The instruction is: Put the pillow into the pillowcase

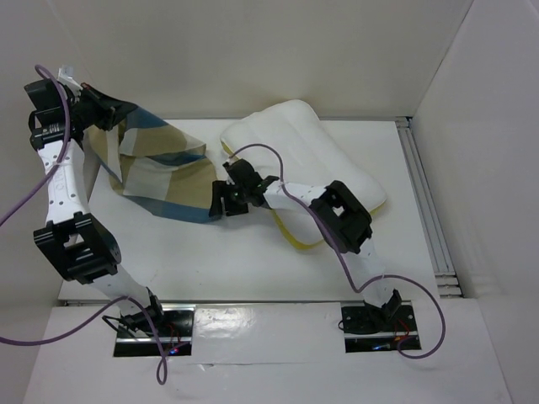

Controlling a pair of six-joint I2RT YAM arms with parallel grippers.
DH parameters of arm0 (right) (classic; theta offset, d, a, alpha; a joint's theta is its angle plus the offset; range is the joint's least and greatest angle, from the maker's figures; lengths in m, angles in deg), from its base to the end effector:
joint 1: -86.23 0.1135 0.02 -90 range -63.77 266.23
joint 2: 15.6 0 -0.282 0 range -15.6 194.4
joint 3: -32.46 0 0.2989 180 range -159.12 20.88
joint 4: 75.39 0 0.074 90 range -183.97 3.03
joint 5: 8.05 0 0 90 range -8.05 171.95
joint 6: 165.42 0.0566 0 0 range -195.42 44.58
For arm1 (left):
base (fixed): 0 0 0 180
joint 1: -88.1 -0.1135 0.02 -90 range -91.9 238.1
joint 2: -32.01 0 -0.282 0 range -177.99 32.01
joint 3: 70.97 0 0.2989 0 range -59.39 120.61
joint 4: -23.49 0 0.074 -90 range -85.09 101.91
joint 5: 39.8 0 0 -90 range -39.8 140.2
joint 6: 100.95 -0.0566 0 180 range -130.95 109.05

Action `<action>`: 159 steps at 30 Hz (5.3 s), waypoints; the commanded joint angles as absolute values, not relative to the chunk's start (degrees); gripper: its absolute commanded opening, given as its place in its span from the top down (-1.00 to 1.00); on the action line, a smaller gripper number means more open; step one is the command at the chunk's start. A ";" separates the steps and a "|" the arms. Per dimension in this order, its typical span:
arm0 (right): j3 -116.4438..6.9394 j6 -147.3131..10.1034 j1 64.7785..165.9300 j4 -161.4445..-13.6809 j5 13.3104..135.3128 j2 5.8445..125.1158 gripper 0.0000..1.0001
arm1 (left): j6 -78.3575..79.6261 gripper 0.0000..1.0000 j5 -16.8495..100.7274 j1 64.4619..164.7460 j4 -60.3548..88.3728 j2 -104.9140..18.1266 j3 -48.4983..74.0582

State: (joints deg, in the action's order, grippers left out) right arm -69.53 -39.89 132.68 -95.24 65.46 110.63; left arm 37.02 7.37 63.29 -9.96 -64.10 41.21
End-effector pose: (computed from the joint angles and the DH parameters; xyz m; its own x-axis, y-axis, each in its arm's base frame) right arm 0.3682 0.4107 0.1290 -0.8756 -0.1123 -0.4697 -0.4013 0.7104 0.5781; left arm 0.4223 0.1528 0.4421 -0.3904 -0.7806 -0.4881 -0.0131 0.5349 -0.8448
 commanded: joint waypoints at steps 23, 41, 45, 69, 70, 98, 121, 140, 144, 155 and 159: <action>-82.75 -51.59 111.99 -107.53 70.70 78.72 1.00 | 34.50 1.00 5.72 62.00 -9.80 -63.62 51.64; -93.99 -56.79 95.71 -126.94 76.65 98.57 -0.66 | 24.67 -0.82 19.23 67.36 -14.09 -44.97 10.56; -76.63 -55.21 99.15 -119.15 88.26 85.77 -0.82 | 21.67 -0.49 32.86 72.18 -17.80 -44.19 13.03; -39.06 -42.72 127.62 -126.96 101.02 69.74 -0.93 | 12.43 -0.70 49.15 106.03 -18.16 -69.14 22.79; -39.06 -42.72 128.15 -125.65 101.02 71.13 -0.93 | 13.13 -0.70 49.75 106.03 -17.37 -69.85 21.92; -33.17 -43.78 127.62 -117.82 96.89 72.11 -0.53 | 23.07 1.00 56.96 92.33 -20.09 -73.29 23.67; -48.08 -41.66 118.56 -131.28 108.94 60.50 -0.96 | 26.23 1.00 55.12 80.46 -25.71 -64.67 21.21; -62.71 -59.77 122.17 -129.59 105.68 88.38 -0.99 | 26.14 1.00 57.15 78.08 -27.56 -61.85 22.35; -57.97 -62.32 122.17 -129.59 105.16 86.26 -0.99 | 26.14 1.00 57.14 78.08 -27.56 -62.47 23.57; -64.18 -61.47 117.26 -126.60 109.11 94.35 0.44 | 25.54 1.00 55.91 78.08 -28.08 -62.38 24.63; -67.01 -58.02 110.06 -123.37 103.17 85.33 1.00 | 25.01 1.00 54.68 78.08 -28.08 -61.77 24.63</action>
State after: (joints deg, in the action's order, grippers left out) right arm -62.88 -61.05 115.92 -128.03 106.09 93.10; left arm 25.35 55.87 78.21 -27.69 -63.47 22.39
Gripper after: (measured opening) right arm 0.021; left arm 0.046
